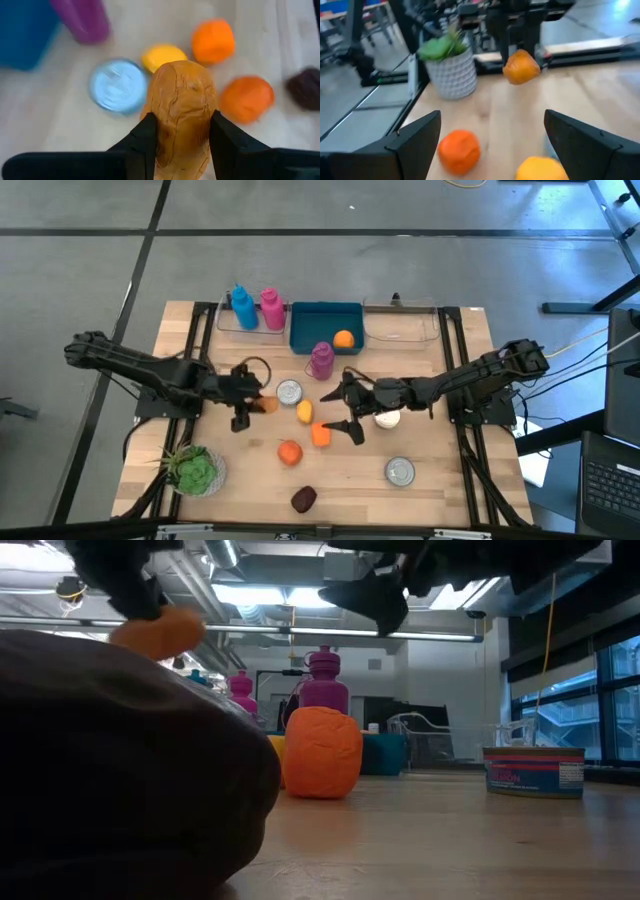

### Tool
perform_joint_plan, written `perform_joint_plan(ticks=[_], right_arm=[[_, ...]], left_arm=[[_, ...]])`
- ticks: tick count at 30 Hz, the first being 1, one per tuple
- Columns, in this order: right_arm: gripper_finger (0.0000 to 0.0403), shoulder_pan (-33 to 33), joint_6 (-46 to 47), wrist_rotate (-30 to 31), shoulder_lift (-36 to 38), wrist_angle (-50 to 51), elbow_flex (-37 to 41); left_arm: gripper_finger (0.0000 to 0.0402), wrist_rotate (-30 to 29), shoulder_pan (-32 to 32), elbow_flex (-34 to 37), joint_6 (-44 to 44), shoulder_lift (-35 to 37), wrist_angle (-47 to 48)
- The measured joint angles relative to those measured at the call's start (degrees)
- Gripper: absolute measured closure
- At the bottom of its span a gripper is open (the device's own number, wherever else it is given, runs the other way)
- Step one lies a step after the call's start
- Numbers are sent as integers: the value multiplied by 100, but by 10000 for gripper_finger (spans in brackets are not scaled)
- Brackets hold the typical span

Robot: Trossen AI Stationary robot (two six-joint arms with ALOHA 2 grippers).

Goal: Pick & Place Food Item
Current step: Put the left mango into the blue bin

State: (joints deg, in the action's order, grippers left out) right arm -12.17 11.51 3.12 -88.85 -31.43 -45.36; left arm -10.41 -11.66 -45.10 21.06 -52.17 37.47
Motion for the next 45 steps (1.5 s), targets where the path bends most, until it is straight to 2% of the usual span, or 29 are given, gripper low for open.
perform_joint_plan(ticks=[4,8,15,19,23,28,34,45], right_arm=[[50,272,265,148,166,-17,0],[50,593,1012,121,168,-62,-2],[50,1069,1989,-480,146,-399,-2],[50,1240,2453,-605,146,-461,-2],[50,1350,2773,-702,146,-460,-2],[50,1347,2861,-700,146,-496,-2],[50,1321,2838,-354,142,-417,-2],[50,1292,2701,-354,142,-414,-2]], left_arm=[[292,-799,29,-2,-603,335,-231],[294,-1530,26,-11,-1362,456,-774],[294,-2544,26,-15,-2467,164,-1363],[294,-2763,26,-357,-2754,-327,-1320],[294,-2886,-22,-998,-2979,-956,-1036],[294,-3140,-35,-2007,-2948,-1828,-19],[293,-3202,-35,-3102,-2743,-2766,916],[293,-3209,-24,-4193,-3196,-3794,1082]])
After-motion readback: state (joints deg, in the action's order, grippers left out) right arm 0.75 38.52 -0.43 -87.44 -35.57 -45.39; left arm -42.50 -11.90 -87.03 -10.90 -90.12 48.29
